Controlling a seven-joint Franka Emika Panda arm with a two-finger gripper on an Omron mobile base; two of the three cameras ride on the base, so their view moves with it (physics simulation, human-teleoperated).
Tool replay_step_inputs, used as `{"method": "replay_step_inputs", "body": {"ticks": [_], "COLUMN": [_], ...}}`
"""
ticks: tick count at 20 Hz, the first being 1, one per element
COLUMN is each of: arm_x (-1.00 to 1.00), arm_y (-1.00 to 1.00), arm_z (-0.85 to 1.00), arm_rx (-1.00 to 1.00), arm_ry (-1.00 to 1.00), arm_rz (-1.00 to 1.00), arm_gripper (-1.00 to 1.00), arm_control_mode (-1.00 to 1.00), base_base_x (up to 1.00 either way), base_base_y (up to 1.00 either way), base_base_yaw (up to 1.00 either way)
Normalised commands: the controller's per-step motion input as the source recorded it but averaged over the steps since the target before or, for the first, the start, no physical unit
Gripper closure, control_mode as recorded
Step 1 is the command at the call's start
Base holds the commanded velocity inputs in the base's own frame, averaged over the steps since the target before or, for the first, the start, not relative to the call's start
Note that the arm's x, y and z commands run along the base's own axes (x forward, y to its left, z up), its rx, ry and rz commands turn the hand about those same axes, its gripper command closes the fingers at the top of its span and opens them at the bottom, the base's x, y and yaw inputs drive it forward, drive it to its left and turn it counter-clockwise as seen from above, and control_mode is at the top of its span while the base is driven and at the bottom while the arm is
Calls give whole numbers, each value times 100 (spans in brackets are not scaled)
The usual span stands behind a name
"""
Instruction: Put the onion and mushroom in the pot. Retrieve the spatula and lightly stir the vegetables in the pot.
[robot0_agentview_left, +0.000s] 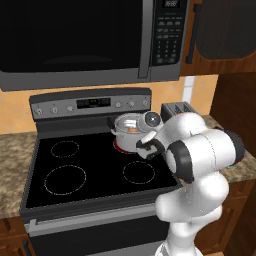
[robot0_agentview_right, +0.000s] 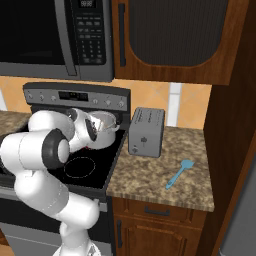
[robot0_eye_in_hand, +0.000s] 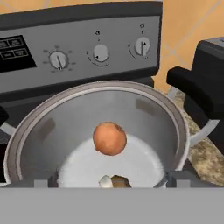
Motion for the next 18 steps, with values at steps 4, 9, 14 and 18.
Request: {"method": "replay_step_inputs", "body": {"ticks": [4, 9, 14, 18], "arm_x": [-95, -65, -18, -3], "arm_y": [-74, -98, -100, -100], "arm_z": [78, 79, 37, -25], "arm_rx": [1, 4, 8, 0], "arm_ry": [5, 16, 36, 44], "arm_rz": [0, 0, -5, -11], "arm_gripper": [-100, -100, -100, -100], "arm_control_mode": [-100, -100, -100, -100], "base_base_x": [0, 0, 0, 0], "base_base_y": [0, 0, 0, 0], "base_base_yaw": [0, 0, 0, 0]}}
